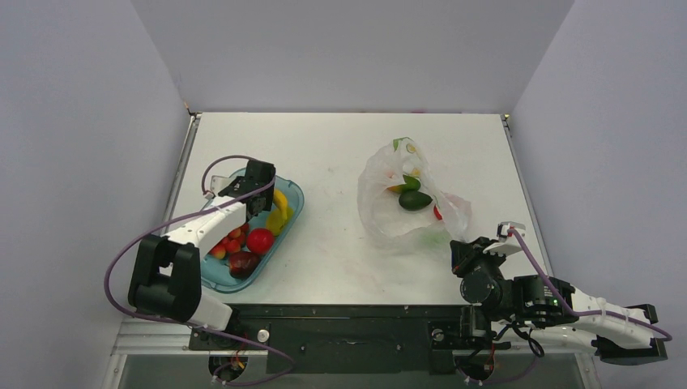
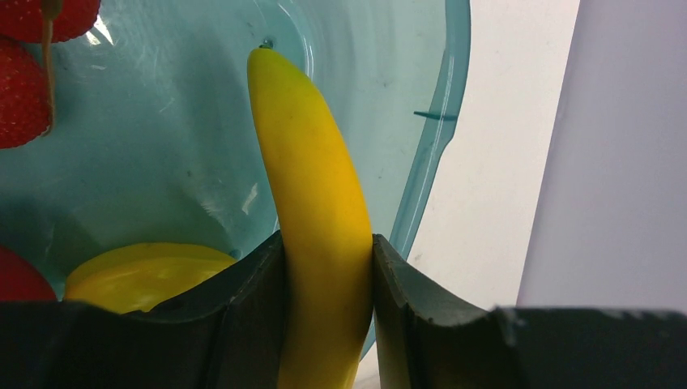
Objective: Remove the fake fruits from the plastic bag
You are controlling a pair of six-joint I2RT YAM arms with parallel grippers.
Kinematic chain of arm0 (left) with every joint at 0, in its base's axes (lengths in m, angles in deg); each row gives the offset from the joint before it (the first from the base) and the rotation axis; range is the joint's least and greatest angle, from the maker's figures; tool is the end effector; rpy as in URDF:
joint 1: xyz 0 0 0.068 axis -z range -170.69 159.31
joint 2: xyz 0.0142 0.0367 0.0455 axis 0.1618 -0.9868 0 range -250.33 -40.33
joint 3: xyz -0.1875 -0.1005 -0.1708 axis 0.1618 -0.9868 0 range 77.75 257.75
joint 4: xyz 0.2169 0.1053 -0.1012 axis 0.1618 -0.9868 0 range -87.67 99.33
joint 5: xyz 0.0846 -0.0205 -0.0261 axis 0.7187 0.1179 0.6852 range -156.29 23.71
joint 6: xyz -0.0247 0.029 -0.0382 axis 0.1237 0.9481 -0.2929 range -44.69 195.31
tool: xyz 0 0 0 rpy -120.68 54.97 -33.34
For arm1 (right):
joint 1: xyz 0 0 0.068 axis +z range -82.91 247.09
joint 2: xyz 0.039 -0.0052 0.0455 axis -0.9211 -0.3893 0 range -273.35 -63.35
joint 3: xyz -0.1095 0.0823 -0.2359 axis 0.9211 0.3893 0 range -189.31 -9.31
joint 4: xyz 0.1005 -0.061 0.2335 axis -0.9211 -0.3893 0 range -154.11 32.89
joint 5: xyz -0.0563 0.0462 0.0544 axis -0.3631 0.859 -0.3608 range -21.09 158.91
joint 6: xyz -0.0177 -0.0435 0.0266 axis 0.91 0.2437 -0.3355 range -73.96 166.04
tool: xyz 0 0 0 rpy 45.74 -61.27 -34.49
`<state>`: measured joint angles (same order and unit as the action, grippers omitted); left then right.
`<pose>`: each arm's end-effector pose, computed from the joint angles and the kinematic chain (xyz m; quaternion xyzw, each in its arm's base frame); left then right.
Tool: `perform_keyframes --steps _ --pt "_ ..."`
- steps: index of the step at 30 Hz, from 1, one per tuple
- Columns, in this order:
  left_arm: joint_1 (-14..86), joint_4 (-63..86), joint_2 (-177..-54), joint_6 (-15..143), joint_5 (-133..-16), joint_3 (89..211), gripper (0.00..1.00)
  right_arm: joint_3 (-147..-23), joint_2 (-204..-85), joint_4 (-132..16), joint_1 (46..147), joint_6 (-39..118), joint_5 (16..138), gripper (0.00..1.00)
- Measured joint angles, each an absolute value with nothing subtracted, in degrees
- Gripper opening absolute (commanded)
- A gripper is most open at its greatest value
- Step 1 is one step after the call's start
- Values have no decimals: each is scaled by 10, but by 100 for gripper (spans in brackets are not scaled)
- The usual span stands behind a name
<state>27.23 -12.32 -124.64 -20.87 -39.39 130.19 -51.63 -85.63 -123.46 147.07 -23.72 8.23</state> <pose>0.2871 -0.0759 0.2128 -0.6394 0.6706 -0.1353 0.3510 0.0390 0.0423 0.2877 0.1159 0.8146 0.1876 0.5365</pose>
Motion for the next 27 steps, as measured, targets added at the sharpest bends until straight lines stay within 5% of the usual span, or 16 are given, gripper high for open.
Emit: perform_keyframes --steps 5,10,13,27 --pt "269 -119 -1261 -260 -380 1302 29 -516 -856 -1235 1471 -237 82 0" --pt "264 -112 -1284 -283 -379 1308 72 -516 -856 -1234 1471 -237 83 0" --pt "263 -107 -1287 -290 -378 1308 86 -516 -856 -1234 1471 -237 83 0" --pt "258 13 -1203 -106 -464 1264 88 -516 -856 -1232 1471 -232 91 0"
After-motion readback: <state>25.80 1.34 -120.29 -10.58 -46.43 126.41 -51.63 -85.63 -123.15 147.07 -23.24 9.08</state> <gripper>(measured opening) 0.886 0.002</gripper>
